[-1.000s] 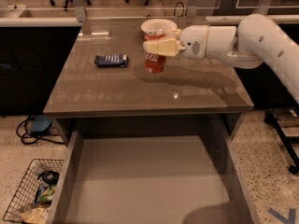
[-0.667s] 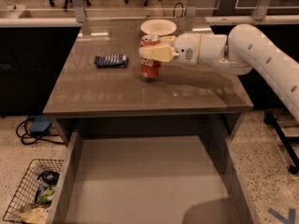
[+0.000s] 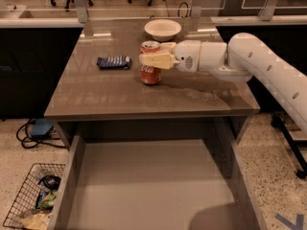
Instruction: Pick coke can from top drawer and place on counter
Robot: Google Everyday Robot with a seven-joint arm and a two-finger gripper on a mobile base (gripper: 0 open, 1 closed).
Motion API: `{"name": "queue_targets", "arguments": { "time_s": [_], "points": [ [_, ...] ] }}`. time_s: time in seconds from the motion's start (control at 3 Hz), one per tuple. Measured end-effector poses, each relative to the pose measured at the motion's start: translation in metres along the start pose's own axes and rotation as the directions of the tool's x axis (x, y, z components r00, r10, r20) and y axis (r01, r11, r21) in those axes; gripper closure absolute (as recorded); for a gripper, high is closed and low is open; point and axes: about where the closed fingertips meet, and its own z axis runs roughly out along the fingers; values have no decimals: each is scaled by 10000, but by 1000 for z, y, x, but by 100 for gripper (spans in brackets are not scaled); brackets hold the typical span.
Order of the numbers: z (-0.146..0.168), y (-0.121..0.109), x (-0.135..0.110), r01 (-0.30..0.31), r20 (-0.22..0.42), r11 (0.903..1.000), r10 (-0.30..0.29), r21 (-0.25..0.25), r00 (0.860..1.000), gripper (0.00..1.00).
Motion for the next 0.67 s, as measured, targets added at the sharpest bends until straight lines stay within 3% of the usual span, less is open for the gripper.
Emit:
{"name": "queue_targets", "arguments": {
  "time_s": [0.67],
  "points": [
    [5,3,0,4,1,10000,-4,-93,10000,39]
  ]
}}
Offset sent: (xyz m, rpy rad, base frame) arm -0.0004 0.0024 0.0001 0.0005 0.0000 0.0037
